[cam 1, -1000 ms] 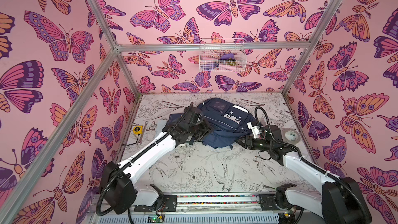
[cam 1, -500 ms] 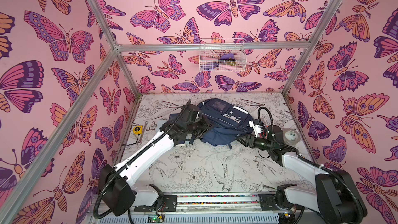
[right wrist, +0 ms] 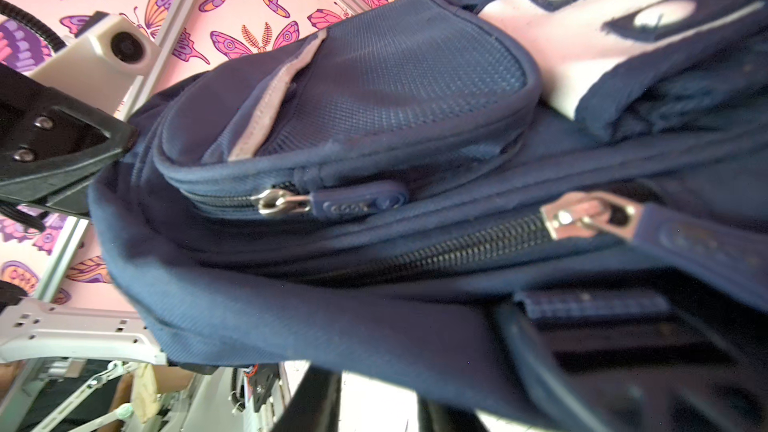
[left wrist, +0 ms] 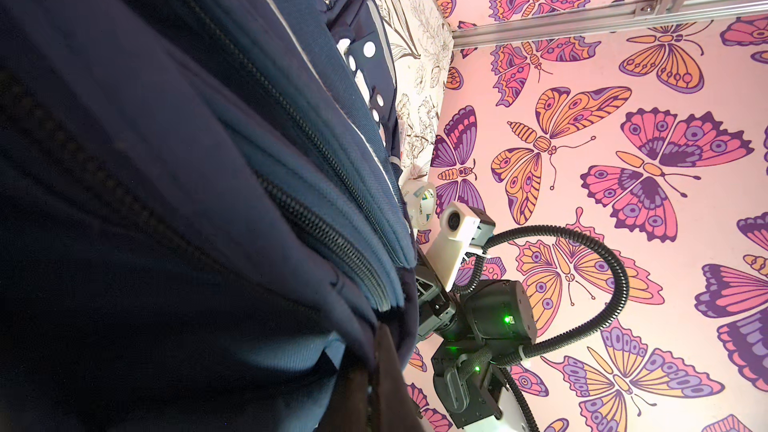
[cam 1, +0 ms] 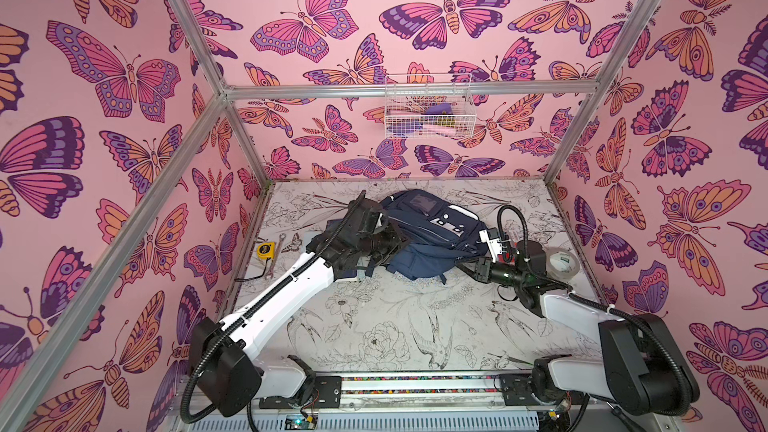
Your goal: Pack the student bag
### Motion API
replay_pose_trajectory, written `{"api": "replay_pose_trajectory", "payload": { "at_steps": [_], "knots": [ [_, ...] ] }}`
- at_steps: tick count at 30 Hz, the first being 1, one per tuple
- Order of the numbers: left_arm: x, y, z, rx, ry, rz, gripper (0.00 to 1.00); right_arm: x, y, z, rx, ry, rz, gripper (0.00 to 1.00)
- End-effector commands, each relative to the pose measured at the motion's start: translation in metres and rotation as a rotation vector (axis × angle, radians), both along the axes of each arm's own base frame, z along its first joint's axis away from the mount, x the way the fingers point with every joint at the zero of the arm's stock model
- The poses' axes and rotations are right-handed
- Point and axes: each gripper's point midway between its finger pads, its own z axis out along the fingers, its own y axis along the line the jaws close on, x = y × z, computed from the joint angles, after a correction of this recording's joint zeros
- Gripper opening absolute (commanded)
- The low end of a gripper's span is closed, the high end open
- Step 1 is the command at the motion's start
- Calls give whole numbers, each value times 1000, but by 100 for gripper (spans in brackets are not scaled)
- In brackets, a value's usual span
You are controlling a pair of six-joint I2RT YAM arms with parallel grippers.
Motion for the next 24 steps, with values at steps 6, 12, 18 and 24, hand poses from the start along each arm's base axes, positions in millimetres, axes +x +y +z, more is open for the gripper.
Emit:
{"api": "replay_pose_trajectory", "payload": {
  "at_steps": [6, 12, 18, 24],
  "knots": [
    [-1, -4, 31, -70, -55, -21, 0, -5, 2, 20, 24, -79, 23, 14],
    [0, -2, 29, -63, -54, -13, 0, -10, 5, 14, 1, -50, 25, 5],
    [4, 1, 19, -29, -71, -6, 0, -15, 8, 0, -63, 51, 12, 0],
    [7, 4, -8, 8, -61, 10, 0, -40, 10, -16, -261, 152, -9, 0]
  ]
}}
